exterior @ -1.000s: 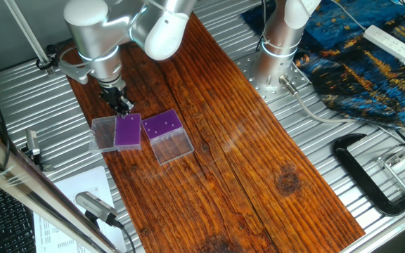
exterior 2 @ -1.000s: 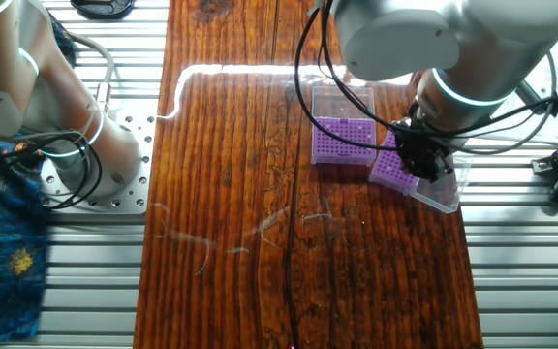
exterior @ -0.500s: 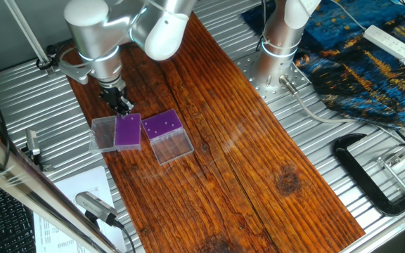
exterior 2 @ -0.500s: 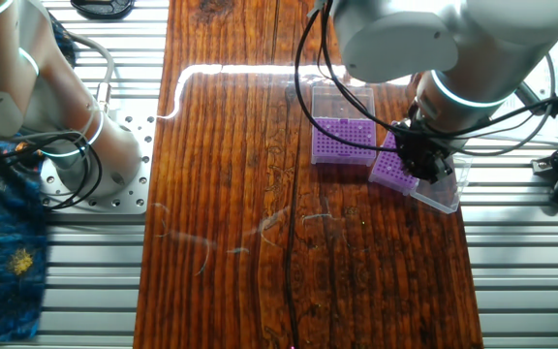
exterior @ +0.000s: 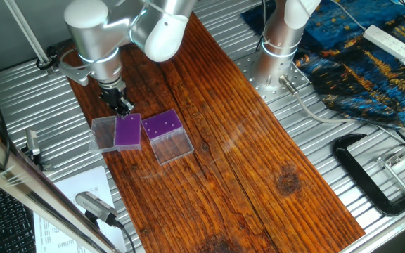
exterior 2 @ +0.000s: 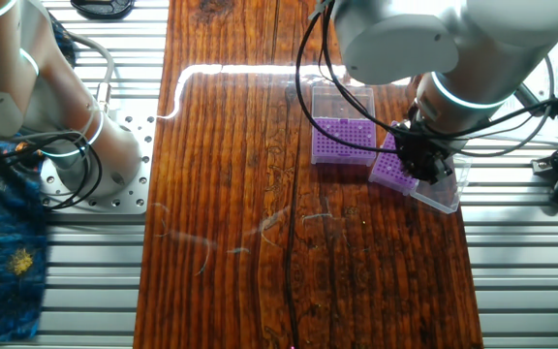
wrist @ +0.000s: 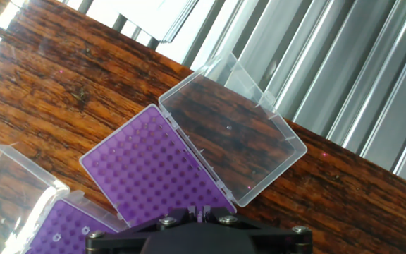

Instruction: Transfer all small pipette tips from one holder to another

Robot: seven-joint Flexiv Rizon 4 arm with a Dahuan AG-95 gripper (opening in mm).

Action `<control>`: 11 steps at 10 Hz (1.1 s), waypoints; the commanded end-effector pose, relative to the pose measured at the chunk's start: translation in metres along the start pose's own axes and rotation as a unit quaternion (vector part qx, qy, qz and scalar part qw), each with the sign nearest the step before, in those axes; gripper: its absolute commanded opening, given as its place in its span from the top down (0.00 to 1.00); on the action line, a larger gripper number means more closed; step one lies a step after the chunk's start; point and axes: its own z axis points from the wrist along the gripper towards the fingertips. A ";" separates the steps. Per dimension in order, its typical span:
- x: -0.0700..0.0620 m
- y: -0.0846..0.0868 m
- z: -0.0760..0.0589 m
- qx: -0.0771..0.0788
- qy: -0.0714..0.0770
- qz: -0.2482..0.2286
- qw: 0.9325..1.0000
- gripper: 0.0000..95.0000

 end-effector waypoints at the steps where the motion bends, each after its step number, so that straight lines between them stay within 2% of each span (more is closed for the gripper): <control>1: 0.000 0.000 -0.001 -0.001 0.000 -0.005 1.000 0.80; 5: 0.000 0.000 -0.003 -0.003 0.002 -0.011 1.000 0.80; 7: 0.002 0.006 -0.010 -0.009 0.006 -0.007 1.000 0.80; 8: 0.004 0.015 -0.017 -0.013 0.012 0.004 1.000 0.80; 10: 0.008 0.031 -0.022 -0.016 0.016 0.022 1.000 0.80; 11: 0.012 0.048 -0.021 -0.017 0.015 0.041 0.999 0.80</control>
